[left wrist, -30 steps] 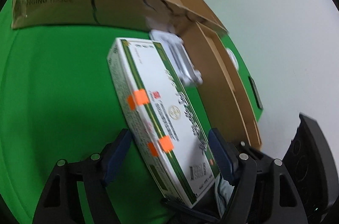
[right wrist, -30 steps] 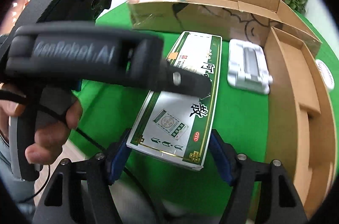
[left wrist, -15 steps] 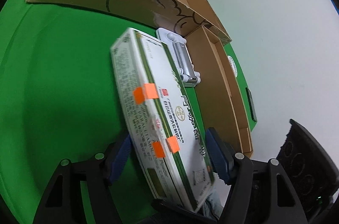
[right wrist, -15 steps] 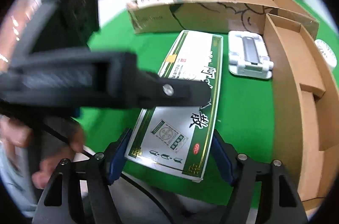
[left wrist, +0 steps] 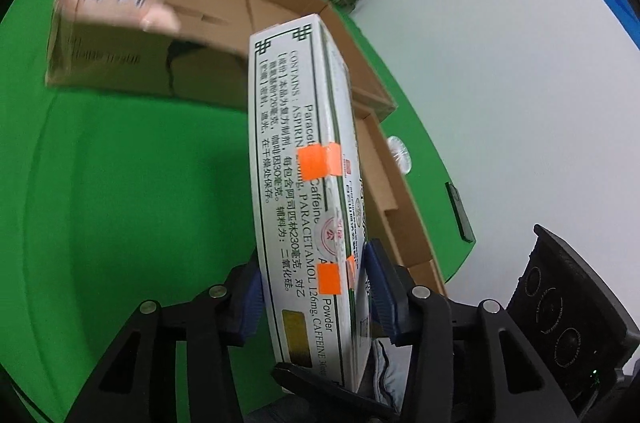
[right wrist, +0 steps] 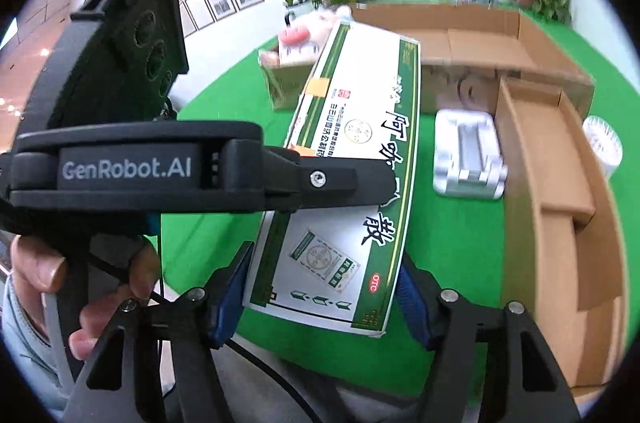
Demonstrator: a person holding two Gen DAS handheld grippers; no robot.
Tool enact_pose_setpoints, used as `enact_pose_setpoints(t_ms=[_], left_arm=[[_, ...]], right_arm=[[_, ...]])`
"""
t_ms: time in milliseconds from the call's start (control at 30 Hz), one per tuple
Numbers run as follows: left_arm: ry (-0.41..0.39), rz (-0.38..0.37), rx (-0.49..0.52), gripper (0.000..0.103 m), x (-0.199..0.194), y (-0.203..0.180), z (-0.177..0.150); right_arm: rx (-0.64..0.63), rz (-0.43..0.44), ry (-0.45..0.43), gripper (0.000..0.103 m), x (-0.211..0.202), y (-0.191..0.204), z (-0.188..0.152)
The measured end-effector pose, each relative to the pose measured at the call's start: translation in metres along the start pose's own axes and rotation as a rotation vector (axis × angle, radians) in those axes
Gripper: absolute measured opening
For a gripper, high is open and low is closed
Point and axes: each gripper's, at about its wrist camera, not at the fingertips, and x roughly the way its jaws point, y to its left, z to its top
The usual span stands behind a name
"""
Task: Organize objects
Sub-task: 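Lift the medicine box with the left tool and carry it over the cardboard box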
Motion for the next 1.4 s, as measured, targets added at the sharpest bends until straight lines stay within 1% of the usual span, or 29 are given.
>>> enact_pose_setpoints(t_ms=[133, 167, 300, 333, 400, 467, 533, 567, 700, 800, 900, 933, 1000, 1133, 1400], left_arm=[[-0.057, 0.01, 0.081, 0.043, -0.016, -0.026, 0.028], [-0.071, 0.009, 0.1, 0.043, -0.023, -0.034, 0.036], [-0.132, 0.021, 0.171, 0.043, -0.044, -0.06, 0.074], [-0.143, 0.024, 0.184, 0.043, -0.055, -0.066, 0.079], [-0.166, 0.032, 0.211, 0.043, -0.064, -0.077, 0.1], [-0.189, 0.045, 0.24, 0.043, -0.069, -0.09, 0.123], [-0.206, 0.056, 0.246, 0.043, -0.075, -0.096, 0.149], [-0.21, 0.062, 0.246, 0.043, -0.081, -0.099, 0.156], [-0.227, 0.069, 0.235, 0.043, -0.089, -0.105, 0.225], [-0.218, 0.066, 0.219, 0.043, -0.087, -0.095, 0.259], [-0.201, 0.075, 0.191, 0.043, -0.08, -0.087, 0.275], [-0.193, 0.081, 0.182, 0.043, -0.08, -0.087, 0.276], [-0.168, 0.1, 0.168, 0.043, -0.067, -0.074, 0.279], [-0.122, 0.123, 0.133, 0.043, -0.034, -0.042, 0.282], [0.0, 0.171, 0.042, 0.043, 0.037, 0.027, 0.285]], right_arm=[[-0.014, -0.009, -0.075, 0.064, -0.02, -0.001, 0.024], [-0.024, -0.015, -0.095, 0.063, -0.018, 0.008, 0.039], [-0.056, -0.023, -0.183, 0.063, -0.036, 0.008, 0.075], [-0.061, -0.022, -0.196, 0.063, -0.023, 0.002, 0.086], [-0.083, -0.031, -0.228, 0.063, -0.027, -0.002, 0.105], [-0.09, -0.029, -0.246, 0.063, -0.021, -0.012, 0.121], [-0.092, -0.024, -0.259, 0.063, -0.02, -0.018, 0.143], [-0.096, -0.019, -0.256, 0.063, -0.019, -0.019, 0.153], [-0.138, -0.008, -0.237, 0.063, -0.017, -0.018, 0.202], [-0.149, -0.014, -0.22, 0.063, -0.015, -0.014, 0.22], [-0.141, -0.004, -0.188, 0.063, -0.003, -0.018, 0.229], [-0.132, 0.005, -0.168, 0.063, 0.004, -0.021, 0.231], [-0.11, 0.023, -0.138, 0.063, 0.018, -0.029, 0.233], [-0.07, 0.055, -0.079, 0.063, 0.049, -0.043, 0.236], [0.012, 0.114, 0.059, 0.063, 0.115, -0.069, 0.217]])
